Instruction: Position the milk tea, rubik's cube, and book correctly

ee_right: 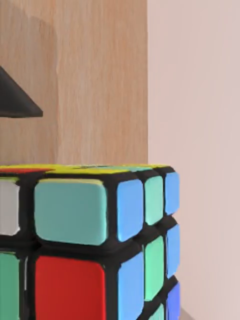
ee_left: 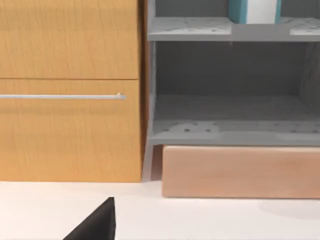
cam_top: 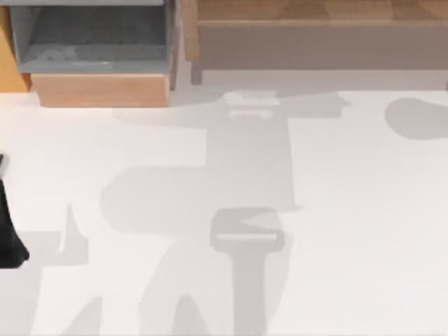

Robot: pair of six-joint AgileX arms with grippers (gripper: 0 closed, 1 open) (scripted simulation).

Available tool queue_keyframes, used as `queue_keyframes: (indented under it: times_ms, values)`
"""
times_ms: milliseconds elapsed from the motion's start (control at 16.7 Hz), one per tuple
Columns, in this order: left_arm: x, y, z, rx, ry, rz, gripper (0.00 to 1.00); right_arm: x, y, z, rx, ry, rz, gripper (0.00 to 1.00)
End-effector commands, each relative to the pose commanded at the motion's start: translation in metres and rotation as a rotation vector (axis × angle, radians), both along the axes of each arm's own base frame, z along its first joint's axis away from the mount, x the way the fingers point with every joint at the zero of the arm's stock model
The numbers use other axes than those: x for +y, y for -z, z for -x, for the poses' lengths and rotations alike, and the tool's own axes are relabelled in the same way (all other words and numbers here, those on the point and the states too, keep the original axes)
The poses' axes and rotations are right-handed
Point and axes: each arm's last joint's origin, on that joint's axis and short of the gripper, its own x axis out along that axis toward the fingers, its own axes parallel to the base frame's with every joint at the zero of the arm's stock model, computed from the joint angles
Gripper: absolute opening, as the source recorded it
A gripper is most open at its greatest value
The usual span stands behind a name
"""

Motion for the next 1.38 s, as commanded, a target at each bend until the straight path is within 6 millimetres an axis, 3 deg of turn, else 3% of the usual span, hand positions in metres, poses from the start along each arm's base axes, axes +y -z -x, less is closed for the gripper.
queue_keyframes:
  times_ms: [420, 660, 1020, 1200, 1380]
  values:
    - [0.000, 0.000, 0.000, 0.000, 0.000, 0.000, 1.00, 0.003, -0.001, 0.005, -0.001, -0.005, 0.000, 1.00]
    - [0.000, 0.000, 0.000, 0.000, 0.000, 0.000, 1.00, 0.020, -0.007, 0.033, 0.000, -0.008, 0.001, 1.00]
    - [0.000, 0.000, 0.000, 0.000, 0.000, 0.000, 1.00, 0.060, -0.005, 0.123, -0.005, -0.008, 0.006, 1.00]
    - [0.000, 0.000, 0.000, 0.000, 0.000, 0.000, 1.00, 0.080, 0.016, 0.181, -0.006, -0.009, 0.007, 1.00]
    - [0.000, 0.000, 0.000, 0.000, 0.000, 0.000, 1.00, 0.095, 0.055, 0.234, -0.003, -0.010, 0.006, 1.00]
